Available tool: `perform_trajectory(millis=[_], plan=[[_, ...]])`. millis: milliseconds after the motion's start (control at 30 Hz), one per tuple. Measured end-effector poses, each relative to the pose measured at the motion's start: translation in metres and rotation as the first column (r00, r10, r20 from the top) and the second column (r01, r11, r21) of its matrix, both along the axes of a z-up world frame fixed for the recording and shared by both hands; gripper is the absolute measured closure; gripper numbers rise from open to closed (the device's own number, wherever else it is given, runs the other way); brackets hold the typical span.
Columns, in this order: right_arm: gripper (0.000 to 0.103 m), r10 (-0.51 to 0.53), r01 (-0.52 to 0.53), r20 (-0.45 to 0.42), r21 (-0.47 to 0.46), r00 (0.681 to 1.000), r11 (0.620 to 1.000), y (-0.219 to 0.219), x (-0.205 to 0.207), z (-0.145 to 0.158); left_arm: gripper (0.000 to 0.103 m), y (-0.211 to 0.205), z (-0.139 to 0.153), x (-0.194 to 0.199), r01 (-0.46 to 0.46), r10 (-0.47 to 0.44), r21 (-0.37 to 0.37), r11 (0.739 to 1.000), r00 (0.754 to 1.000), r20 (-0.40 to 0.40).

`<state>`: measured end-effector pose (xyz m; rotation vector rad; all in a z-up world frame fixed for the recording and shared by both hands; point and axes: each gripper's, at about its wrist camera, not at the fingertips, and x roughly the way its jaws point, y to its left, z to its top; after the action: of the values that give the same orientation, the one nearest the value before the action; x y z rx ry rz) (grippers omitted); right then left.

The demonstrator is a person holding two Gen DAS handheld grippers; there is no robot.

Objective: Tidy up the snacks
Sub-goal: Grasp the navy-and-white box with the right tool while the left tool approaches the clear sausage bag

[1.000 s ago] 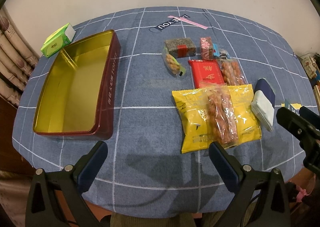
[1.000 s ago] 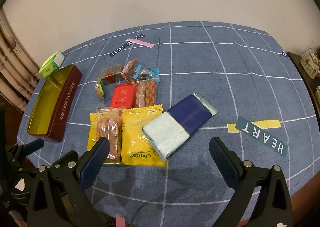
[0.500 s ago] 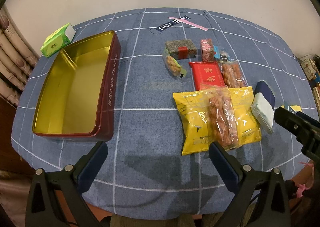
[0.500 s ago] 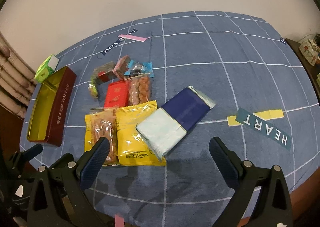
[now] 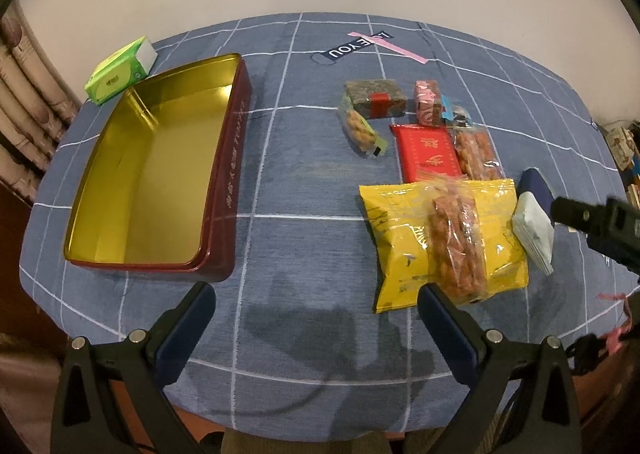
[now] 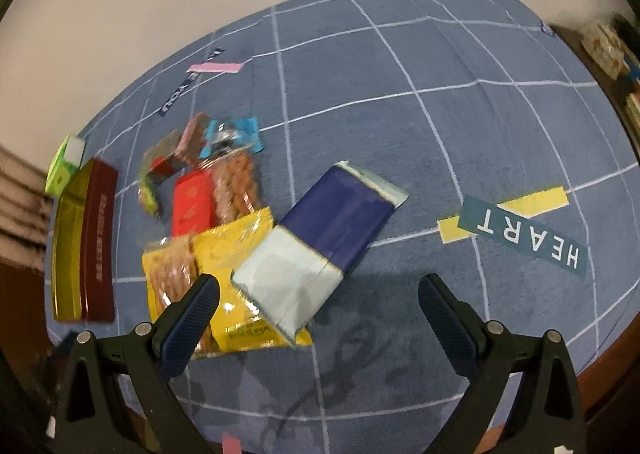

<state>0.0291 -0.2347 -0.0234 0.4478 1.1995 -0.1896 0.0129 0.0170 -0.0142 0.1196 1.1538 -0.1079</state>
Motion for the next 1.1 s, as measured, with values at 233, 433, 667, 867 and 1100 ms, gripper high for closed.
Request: perform_trajectory(millis=[233,433,667,867,1100], plan=[[0.006,-0.091,0.095,-0.08,0.053,0.993,0.994,-0.012,0.017,-0.015,0.0,0.003,-0.001,0.001,-0.006,0.006,-0.002,1.0,1.0,-0.006],[0.016,-0.127,0.137,-0.117,0.079,0.985,0.987,-0.013,0.026,-0.026,0.0,0.005,-0.004,0.003,-0.011,0.011,-0.007,1.0,1.0,-0.013],[0.037,-0.121,0.133,-0.143,0.083,0.982,0.988,-0.012,0.031,-0.038,0.0,0.006,-0.006,0.004,-0.011,0.011,-0.017,1.0,1.0,-0.02],[0.044,-0.014,0.015,-0.128,0.005,0.992,1.0,-0.002,0.033,-0.037,0.0,0.004,-0.006,0.005,-0.004,0.003,-0.026,1.0,1.0,-0.025],[0.052,0.2,-0.211,-0.09,-0.143,0.976,0.967,0.01,0.029,-0.042,0.0,-0.007,-0.007,0.005,0.028,-0.034,-0.103,0.994,0.998,-0.05]])
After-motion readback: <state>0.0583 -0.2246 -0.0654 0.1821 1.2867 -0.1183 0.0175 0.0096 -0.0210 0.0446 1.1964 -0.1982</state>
